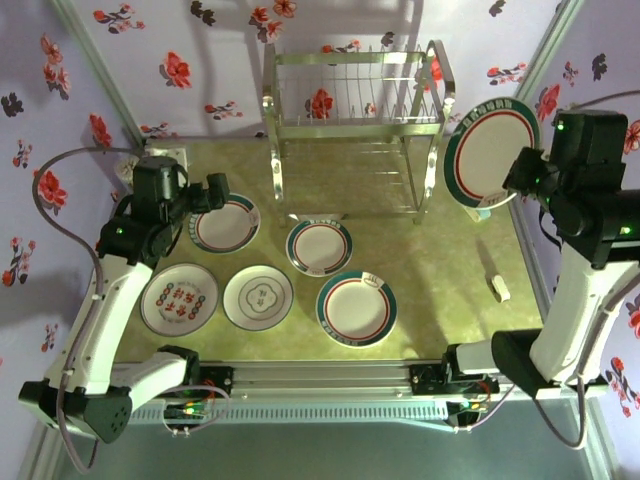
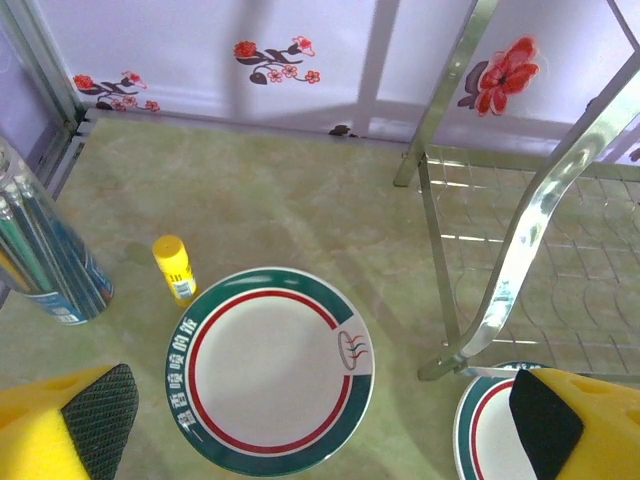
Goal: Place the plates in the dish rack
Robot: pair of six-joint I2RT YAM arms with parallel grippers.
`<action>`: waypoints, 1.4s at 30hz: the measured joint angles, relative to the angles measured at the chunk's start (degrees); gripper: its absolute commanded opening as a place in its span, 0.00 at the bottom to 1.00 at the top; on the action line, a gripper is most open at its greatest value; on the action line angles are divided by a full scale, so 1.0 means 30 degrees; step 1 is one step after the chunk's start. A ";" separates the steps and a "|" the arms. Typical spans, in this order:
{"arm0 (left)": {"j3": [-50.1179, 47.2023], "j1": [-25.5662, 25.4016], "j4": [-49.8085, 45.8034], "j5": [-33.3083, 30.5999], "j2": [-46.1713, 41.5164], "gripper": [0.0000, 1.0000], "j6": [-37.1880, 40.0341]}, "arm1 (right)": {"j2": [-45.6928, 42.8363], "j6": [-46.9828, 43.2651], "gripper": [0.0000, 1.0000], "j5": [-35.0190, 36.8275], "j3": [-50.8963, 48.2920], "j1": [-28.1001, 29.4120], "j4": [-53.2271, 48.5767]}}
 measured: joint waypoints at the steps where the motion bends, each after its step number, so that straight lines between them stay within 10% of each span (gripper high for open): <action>1: 0.0058 0.0000 -0.0007 0.0000 0.0015 1.00 0.0000 | 0.0459 -0.0007 0.00 0.0328 0.0801 0.0226 -0.0160; 23: 0.0517 0.0000 -0.0131 0.0000 0.0058 1.00 0.0000 | 0.1916 -0.6200 0.00 1.1009 -0.1668 0.9632 1.1016; 42: -0.0015 0.0000 -0.0168 -0.0015 -0.0597 1.00 0.0073 | 0.6426 -0.8211 0.00 1.6087 -0.2237 1.0185 1.8170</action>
